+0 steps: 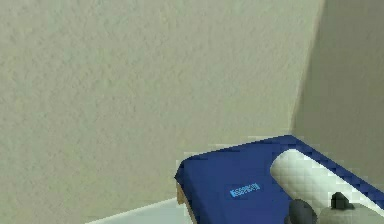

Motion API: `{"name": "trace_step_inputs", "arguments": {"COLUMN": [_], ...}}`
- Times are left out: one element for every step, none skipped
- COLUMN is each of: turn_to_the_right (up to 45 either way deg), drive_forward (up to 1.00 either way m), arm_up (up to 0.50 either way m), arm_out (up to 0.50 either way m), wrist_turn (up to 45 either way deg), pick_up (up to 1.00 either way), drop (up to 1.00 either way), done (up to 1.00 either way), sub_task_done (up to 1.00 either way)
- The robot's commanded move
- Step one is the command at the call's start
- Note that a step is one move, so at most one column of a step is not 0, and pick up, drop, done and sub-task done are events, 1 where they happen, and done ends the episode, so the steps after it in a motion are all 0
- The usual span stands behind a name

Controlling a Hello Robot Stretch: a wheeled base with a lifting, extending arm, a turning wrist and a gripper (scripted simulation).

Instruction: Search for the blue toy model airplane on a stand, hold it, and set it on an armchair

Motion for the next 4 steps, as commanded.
{"name": "trace_step_inputs", "arguments": {"turn_to_the_right": [0.0,0.0,0.0,0.0], "drive_forward": [0.0,0.0,0.0,0.0], "arm_up": [0.5,0.34,0.0,0.0], "arm_out": [0.0,0.0,0.14,0.0], "wrist_turn": [0.0,0.0,0.0,45.0], "pick_up": [0.0,0.0,0.0,0.0], "drop": [0.0,0.0,0.0,0.0], "done": [0.0,0.0,0.0,0.0], "sub_task_done": [0.0,0.0,0.0,0.0]}}
